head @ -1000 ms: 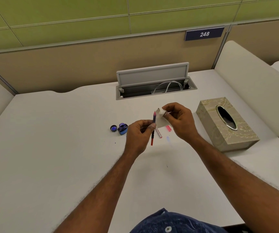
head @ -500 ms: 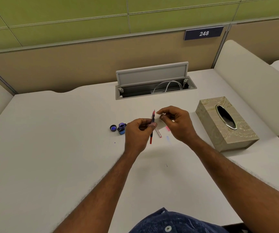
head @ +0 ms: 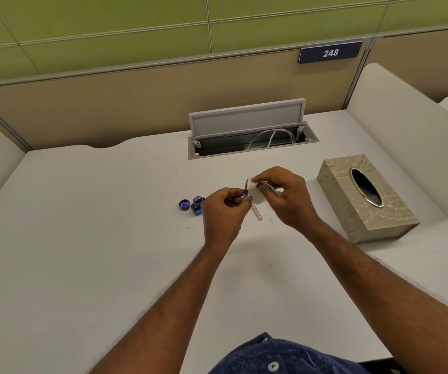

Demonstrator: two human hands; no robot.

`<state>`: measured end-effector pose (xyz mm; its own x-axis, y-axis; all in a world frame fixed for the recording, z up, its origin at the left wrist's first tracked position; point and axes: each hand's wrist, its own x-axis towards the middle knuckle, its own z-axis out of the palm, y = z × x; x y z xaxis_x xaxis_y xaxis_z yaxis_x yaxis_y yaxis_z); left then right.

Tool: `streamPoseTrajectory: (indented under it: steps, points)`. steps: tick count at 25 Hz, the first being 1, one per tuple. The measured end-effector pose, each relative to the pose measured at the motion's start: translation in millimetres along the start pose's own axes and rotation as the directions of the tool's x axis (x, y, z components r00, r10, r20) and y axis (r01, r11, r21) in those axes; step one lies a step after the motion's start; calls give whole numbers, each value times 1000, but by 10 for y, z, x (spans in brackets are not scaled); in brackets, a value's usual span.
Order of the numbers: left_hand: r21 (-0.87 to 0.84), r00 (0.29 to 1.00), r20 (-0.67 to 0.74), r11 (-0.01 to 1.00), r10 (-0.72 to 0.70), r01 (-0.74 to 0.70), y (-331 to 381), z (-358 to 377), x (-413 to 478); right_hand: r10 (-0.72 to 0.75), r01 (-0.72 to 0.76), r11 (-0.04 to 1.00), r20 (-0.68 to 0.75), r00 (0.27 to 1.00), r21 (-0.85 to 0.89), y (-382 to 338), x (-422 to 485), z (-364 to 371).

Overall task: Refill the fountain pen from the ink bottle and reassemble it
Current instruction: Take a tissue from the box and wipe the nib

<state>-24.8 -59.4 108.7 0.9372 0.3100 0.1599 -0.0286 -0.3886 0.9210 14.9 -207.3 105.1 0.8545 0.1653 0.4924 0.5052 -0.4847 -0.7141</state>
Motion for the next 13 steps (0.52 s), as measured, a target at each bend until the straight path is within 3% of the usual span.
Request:
streamPoseTrajectory:
  steps: [13]
  points:
    - [-31,996,-25,996,-80,80,16,9,-14,-63,63,986,2,998,-152,-7,6,35]
